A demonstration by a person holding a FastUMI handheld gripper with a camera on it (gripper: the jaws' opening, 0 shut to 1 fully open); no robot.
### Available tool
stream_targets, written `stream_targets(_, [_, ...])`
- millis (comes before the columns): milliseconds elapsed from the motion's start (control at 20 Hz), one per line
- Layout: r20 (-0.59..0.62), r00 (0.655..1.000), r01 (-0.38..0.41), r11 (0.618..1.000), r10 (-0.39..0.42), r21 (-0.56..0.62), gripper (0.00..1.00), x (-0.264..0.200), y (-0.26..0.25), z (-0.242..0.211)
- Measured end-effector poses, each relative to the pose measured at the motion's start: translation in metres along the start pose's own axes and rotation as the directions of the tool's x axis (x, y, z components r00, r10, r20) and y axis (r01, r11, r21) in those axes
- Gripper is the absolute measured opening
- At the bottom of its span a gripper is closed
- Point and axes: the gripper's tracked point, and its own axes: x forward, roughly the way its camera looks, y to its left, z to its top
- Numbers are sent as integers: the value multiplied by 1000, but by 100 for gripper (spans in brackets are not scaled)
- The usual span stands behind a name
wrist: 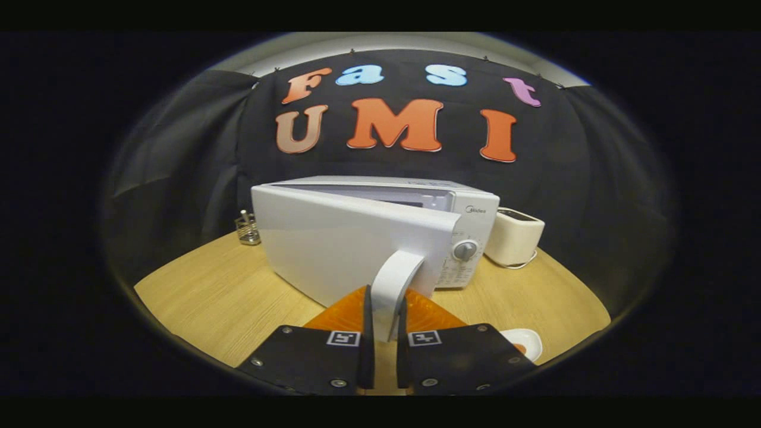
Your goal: Open the microwave, put the food inside, and close the microwave door.
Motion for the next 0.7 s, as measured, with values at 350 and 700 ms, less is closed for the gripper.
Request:
stream_targets(350, [-76, 969, -241, 966, 235, -96, 15, -59, 79, -17])
stream_targets(700, [-130, 929, -370, 880, 346, -299, 14, -117, 116, -41])
